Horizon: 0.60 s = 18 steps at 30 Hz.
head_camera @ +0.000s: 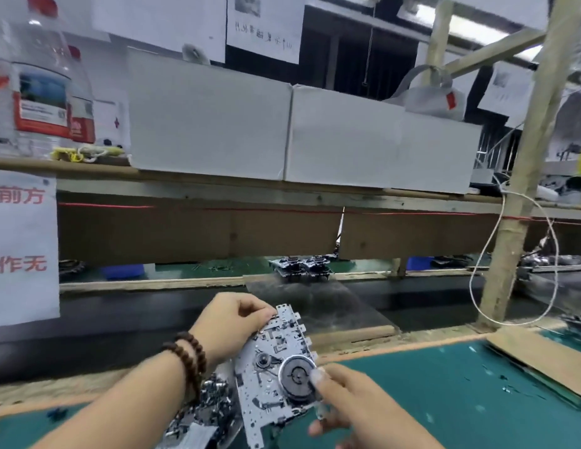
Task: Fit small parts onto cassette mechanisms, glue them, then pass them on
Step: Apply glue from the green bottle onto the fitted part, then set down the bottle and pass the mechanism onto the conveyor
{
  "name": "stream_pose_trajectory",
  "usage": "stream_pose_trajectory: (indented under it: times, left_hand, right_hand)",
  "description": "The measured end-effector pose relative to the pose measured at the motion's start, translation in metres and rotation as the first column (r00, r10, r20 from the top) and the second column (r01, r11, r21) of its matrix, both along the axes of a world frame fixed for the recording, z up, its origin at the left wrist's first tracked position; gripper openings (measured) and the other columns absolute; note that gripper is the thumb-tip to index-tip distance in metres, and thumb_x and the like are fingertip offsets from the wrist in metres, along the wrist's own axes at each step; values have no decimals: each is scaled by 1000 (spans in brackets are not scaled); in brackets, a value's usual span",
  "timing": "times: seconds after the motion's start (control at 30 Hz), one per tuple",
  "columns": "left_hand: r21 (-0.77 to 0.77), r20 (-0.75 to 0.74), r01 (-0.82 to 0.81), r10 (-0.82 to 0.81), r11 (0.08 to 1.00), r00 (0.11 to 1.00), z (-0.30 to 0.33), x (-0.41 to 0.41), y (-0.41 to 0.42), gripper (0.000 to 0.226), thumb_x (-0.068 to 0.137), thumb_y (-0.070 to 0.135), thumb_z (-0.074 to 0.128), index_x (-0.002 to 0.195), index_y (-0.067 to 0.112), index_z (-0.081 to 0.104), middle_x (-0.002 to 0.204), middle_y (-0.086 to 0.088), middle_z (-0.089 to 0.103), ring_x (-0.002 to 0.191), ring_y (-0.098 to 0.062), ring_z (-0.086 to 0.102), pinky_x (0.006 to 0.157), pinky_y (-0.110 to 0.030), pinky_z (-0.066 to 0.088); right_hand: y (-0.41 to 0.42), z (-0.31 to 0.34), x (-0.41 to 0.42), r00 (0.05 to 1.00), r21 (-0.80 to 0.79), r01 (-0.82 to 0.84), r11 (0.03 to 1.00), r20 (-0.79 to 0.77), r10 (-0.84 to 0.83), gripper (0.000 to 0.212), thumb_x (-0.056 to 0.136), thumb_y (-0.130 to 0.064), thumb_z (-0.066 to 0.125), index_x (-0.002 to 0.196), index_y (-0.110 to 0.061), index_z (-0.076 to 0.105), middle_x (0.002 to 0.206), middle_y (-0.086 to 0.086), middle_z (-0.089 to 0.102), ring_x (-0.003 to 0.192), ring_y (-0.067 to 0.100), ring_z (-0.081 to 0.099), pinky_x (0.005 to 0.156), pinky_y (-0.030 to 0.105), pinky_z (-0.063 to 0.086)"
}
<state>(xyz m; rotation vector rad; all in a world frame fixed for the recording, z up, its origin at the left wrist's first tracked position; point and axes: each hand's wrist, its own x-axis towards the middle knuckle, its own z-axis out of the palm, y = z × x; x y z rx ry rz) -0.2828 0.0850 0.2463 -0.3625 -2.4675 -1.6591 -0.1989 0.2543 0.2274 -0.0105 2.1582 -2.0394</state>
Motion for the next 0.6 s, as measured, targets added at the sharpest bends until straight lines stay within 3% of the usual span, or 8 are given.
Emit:
stream_pose_trajectory:
  times: [0.07, 0.13, 0.3, 0.43, 0.6]
  left_hand:
    - [-49, 10, 2, -1, 999, 1000, -2, -17, 8, 15, 86, 21, 64, 74, 23, 72, 76, 7, 72, 75, -9, 64, 67, -19, 50]
    - [-130, 1, -15, 16, 991, 1000, -5, -36, 16, 17, 86, 24, 64, 70, 25, 70, 71, 12, 69, 68, -4, 60, 63, -18, 47]
    - [-289, -35, -20, 10, 957, 999, -1, -89, 35, 22, 89, 22, 59, 68, 25, 64, 78, 7, 66, 79, -10, 60, 70, -20, 47]
    - [-297, -44, -16, 3, 955, 999, -3, -117, 40, 22, 90, 22, 58, 69, 21, 64, 74, 9, 63, 70, -7, 56, 57, -12, 45]
    - [-240, -48, -67, 57, 968, 997, -20, -133, 36, 18, 93, 28, 51, 78, 22, 61, 79, 7, 60, 71, -11, 56, 62, -24, 46]
  right_hand:
    - [7, -8, -14, 999, -76, 7, 997, 45, -4, 20, 92, -31, 52, 95, -12, 59, 87, -1, 68, 55, 9, 64, 39, 18, 39]
    - [10, -17, -33, 997, -179, 10, 984, 75, 4, 20, 93, -26, 52, 92, -8, 61, 73, 0, 70, 52, 9, 63, 37, 18, 41]
    - [13, -23, -79, 996, -291, 76, 954, 73, -57, 21, 95, -20, 49, 93, -4, 62, 65, -1, 68, 46, 4, 57, 36, 15, 41]
    - [21, -28, -109, 997, -293, 72, 954, 53, -59, 22, 96, -20, 48, 91, -4, 63, 67, -2, 68, 47, 3, 56, 38, 14, 43]
    - [20, -37, -126, 995, -314, 91, 945, 67, -74, 20, 96, -15, 47, 86, -4, 59, 54, -5, 63, 46, 4, 55, 39, 14, 45]
